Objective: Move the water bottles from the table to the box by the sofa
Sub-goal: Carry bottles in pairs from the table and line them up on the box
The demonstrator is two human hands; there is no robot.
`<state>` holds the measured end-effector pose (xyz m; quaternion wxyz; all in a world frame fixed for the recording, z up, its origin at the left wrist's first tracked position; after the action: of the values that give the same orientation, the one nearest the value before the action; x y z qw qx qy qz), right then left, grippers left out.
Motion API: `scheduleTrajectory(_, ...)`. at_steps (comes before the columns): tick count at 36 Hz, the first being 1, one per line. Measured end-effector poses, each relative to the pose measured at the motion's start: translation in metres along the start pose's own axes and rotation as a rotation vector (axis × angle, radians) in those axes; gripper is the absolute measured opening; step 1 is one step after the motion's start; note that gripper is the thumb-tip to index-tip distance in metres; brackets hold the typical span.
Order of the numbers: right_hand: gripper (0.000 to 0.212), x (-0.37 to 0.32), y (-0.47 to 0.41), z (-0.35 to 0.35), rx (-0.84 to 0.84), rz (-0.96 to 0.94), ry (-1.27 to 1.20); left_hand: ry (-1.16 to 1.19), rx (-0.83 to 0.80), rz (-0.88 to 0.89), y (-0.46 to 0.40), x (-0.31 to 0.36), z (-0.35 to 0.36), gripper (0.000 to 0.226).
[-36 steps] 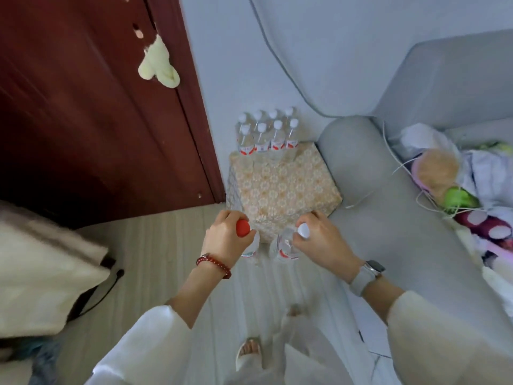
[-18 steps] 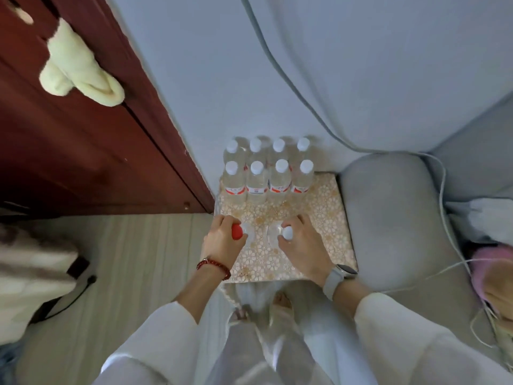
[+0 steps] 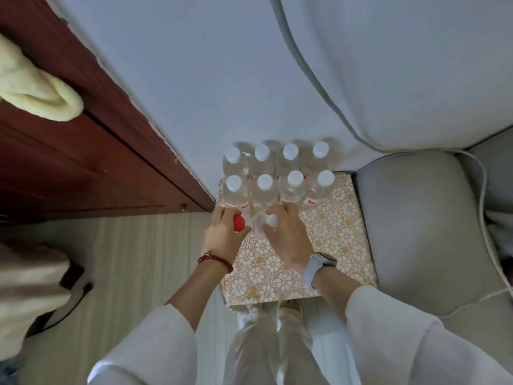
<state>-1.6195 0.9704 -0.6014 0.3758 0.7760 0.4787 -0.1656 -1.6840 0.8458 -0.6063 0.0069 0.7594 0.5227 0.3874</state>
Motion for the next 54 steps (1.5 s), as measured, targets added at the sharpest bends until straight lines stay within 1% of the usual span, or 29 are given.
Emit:
scheduleTrajectory(4,0.031,-0.005,-0.008,0.002,0.0,0.018,-0.015,0.049,-0.001,-0.015,-0.005,-0.006,-0.005,0.042)
scheduleTrajectory(7,0.034,-0.007,-0.011,0.003,-0.008,0.011,-0.022,0.05,-0.033,-0.01,-0.008,-0.011,-0.008,0.042)
scheduleTrajectory(9,0.035,-0.009,-0.012,0.004,-0.01,-0.007,-0.031,0.033,-0.055,0.024,-0.009,-0.013,-0.011,0.043)
scheduleTrajectory(12,0.035,-0.012,-0.013,0.004,-0.001,-0.013,-0.043,-0.059,-0.074,0.07,-0.012,-0.013,-0.013,0.044)
scheduleTrajectory(14,0.032,-0.013,-0.015,0.004,0.006,-0.008,-0.044,-0.066,-0.066,0.076,-0.014,-0.012,-0.015,0.041)
scheduleTrajectory(16,0.03,-0.013,-0.015,0.005,0.007,0.0,-0.035,-0.025,-0.065,0.08,-0.016,-0.011,-0.015,0.04)
scheduleTrajectory(21,0.033,-0.009,-0.014,0.003,-0.001,0.021,-0.02,0.038,-0.057,0.116,-0.016,-0.009,-0.011,0.04)
scheduleTrajectory(26,0.033,-0.009,-0.016,0.001,-0.005,0.008,0.0,0.091,-0.045,0.113,-0.017,-0.006,-0.011,0.04)
scheduleTrajectory(33,0.035,-0.002,-0.014,-0.004,-0.008,0.031,-0.022,0.026,-0.037,0.108,-0.016,-0.002,-0.008,0.039)
scheduleTrajectory(37,0.034,-0.005,-0.013,-0.001,-0.013,0.032,-0.038,0.024,-0.038,0.114,-0.015,-0.003,-0.01,0.039)
scheduleTrajectory(42,0.031,-0.012,-0.015,0.003,-0.029,-0.016,0.012,0.009,-0.036,0.109,-0.016,-0.008,-0.015,0.039)
scheduleTrajectory(54,0.035,-0.011,-0.014,0.001,-0.054,0.003,0.031,0.03,-0.03,0.116,-0.014,-0.007,-0.009,0.038)
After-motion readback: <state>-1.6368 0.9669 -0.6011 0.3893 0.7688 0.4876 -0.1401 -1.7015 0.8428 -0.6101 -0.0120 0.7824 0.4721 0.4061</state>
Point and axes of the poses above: each hand's wrist, its own y-axis away from the middle knuckle, its own z-axis out of the palm, x = y × z, the point moved 6 cm from there along -y, towards the middle knuckle, and after that the axes turned 11 degrees about -x, right-handed, at the moved point
